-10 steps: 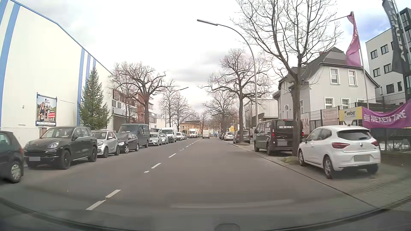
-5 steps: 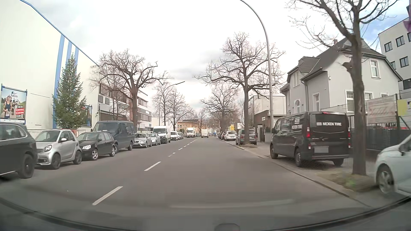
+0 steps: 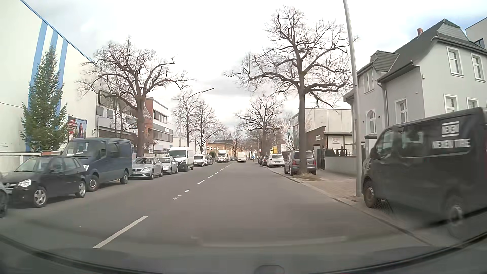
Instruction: Follow the waypoints while adhering to traffic rules and regulations
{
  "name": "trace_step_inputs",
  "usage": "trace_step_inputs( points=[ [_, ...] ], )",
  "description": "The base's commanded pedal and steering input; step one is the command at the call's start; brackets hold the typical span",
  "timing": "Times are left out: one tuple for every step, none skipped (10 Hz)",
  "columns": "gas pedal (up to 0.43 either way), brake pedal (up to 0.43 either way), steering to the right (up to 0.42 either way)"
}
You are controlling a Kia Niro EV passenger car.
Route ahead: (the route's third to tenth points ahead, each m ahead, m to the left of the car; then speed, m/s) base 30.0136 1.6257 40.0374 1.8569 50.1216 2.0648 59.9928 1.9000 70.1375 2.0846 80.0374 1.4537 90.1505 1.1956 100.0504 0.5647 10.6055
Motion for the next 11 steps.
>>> trace_step_inputs(
  points=[
    [0.000, 0.000, 0.003],
    [0.000, 0.000, 0.000],
    [0.000, 0.000, -0.002],
    [0.000, 0.000, -0.002],
    [0.000, 0.000, -0.003],
    [0.000, 0.000, -0.004],
    [0.000, 0.000, -0.005],
    [0.000, 0.000, -0.006],
    [0.000, 0.000, -0.006],
    [0.000, 0.000, -0.006],
    [0.000, 0.000, -0.005]
  ],
)
